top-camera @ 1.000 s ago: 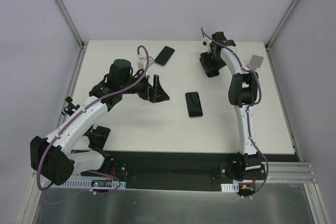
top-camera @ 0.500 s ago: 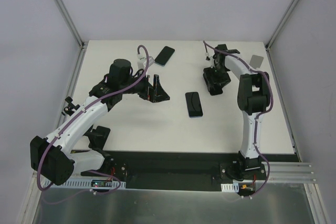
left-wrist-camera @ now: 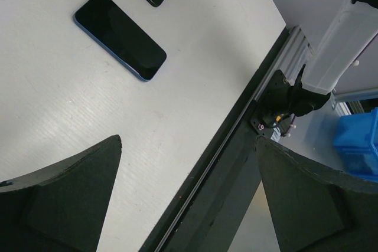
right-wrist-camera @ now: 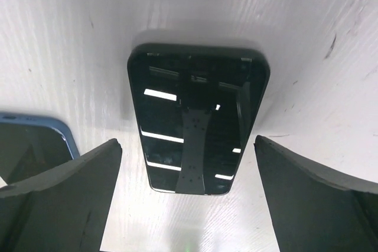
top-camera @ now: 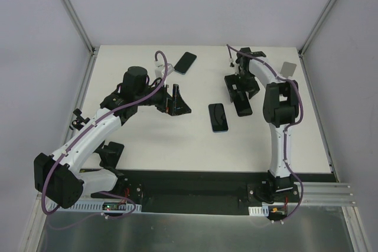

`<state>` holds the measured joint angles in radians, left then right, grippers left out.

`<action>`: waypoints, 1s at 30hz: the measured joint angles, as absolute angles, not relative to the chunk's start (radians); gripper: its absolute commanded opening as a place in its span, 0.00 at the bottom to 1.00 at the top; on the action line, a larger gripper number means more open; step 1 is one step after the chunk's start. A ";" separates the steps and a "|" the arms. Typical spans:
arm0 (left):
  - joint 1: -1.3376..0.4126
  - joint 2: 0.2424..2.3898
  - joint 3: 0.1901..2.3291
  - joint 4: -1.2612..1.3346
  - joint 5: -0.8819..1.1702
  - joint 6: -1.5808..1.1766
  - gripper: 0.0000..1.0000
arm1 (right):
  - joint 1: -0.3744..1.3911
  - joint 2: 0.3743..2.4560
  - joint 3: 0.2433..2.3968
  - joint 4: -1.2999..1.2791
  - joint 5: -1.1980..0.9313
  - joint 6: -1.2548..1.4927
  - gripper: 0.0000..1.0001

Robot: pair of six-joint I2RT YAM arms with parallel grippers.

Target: Place the phone on the phone stand

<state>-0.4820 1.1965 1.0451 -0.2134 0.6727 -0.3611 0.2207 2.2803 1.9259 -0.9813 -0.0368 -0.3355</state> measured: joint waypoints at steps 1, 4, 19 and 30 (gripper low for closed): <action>-0.482 1.196 1.045 -0.213 0.673 -0.361 0.94 | 0.221 2.300 1.957 -0.995 -0.035 -0.333 0.97; -0.482 1.196 1.045 -0.213 0.673 -0.361 0.94 | 0.221 2.357 2.040 -1.044 -0.027 -0.332 0.97; -0.482 1.196 1.045 -0.207 0.673 -0.361 0.94 | 0.221 2.416 2.110 -1.124 -0.003 -0.332 0.90; -0.482 1.196 1.045 -0.206 0.673 -0.361 0.94 | 0.244 2.476 2.195 -1.243 0.044 -0.324 0.88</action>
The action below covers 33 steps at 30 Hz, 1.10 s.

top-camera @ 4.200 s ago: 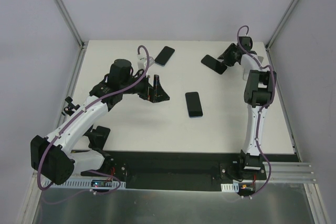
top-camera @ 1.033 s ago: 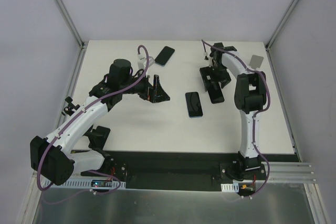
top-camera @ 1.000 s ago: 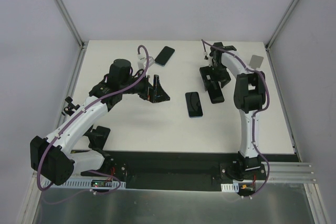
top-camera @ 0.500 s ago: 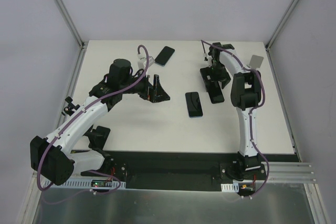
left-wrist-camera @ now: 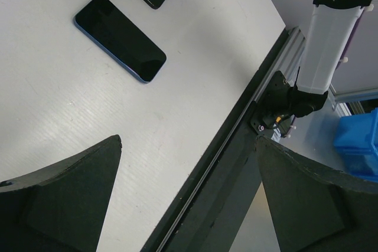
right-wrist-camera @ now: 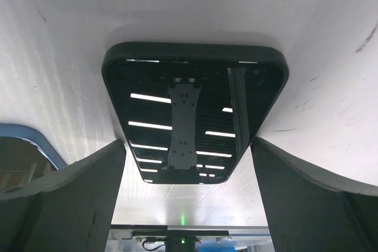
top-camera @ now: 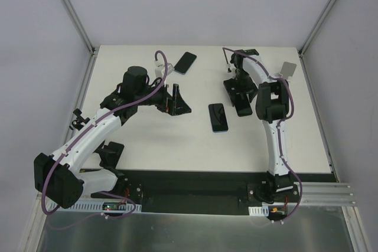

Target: Place the phone on the phone stand

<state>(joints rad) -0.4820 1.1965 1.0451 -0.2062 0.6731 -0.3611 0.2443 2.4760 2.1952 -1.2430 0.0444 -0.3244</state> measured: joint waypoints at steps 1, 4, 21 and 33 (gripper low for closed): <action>-0.482 1.196 1.045 -0.206 0.673 -0.361 0.94 | 0.246 2.481 2.202 -1.252 0.045 -0.323 0.88; -0.482 1.196 1.045 -0.206 0.673 -0.361 0.94 | 0.248 2.499 2.233 -1.280 0.046 -0.321 0.86; -0.482 1.196 1.045 -0.206 0.673 -0.361 0.94 | 0.251 2.482 2.211 -1.247 0.049 -0.326 0.01; -0.482 1.196 1.045 -0.206 0.673 -0.361 0.94 | 0.258 2.088 1.685 -0.739 0.134 -0.315 0.01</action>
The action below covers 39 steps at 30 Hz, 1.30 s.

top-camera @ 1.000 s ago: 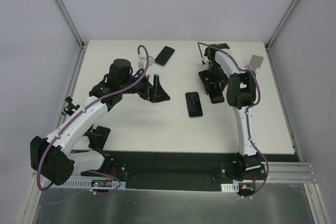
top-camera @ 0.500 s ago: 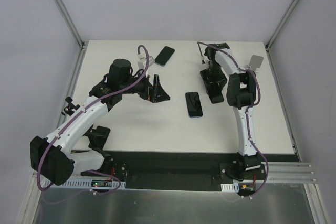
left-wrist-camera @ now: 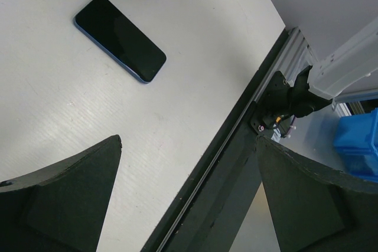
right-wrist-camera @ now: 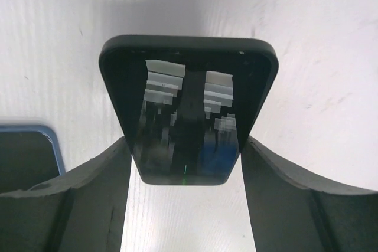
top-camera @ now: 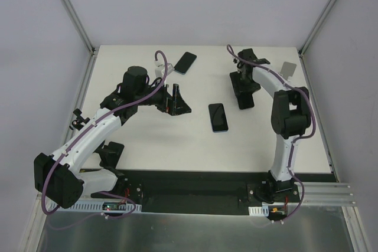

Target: Place the phone on the phone stand

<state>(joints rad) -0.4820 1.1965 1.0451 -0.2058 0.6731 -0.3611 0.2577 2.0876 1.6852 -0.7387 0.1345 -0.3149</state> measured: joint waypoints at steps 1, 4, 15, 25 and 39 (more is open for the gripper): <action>-0.482 1.196 1.045 -0.206 0.673 -0.361 0.94 | 0.258 2.057 1.657 -0.698 0.138 -0.314 0.01; -0.482 1.196 1.045 -0.205 0.673 -0.361 0.94 | 0.256 1.954 1.543 -0.535 0.159 -0.301 0.01; -0.482 1.196 1.045 -0.205 0.673 -0.361 0.94 | 0.134 1.738 1.271 -0.064 0.329 -0.257 0.01; -0.476 1.213 1.045 -0.204 0.680 -0.361 0.94 | -0.080 1.735 1.234 0.208 0.319 -0.242 0.01; -0.476 1.225 1.045 -0.200 0.681 -0.361 0.94 | -0.123 1.894 1.312 0.265 0.252 -0.224 0.01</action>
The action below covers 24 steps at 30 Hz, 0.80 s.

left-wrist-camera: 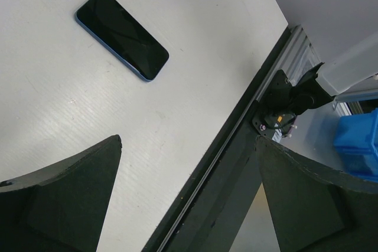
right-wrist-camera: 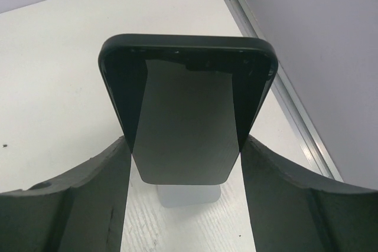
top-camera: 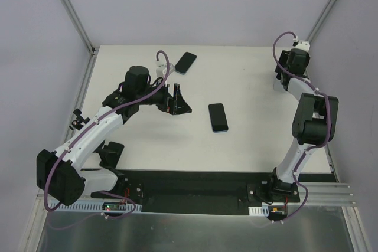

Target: Place the phone on the phone stand

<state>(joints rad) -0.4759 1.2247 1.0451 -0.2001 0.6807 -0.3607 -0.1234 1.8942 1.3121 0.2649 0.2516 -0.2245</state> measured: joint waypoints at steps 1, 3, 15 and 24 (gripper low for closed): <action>-0.476 1.225 1.045 -0.200 0.681 -0.361 0.94 | -0.126 1.898 1.313 0.266 0.250 -0.224 0.01; -0.476 1.225 1.045 -0.200 0.681 -0.361 0.94 | -0.131 1.901 1.315 0.267 0.249 -0.225 0.01; -0.476 1.229 1.045 -0.200 0.681 -0.361 0.94 | -0.148 1.930 1.339 0.288 0.240 -0.226 0.01; -0.476 1.235 1.045 -0.200 0.681 -0.361 0.94 | -0.149 1.943 1.339 0.292 0.221 -0.226 0.01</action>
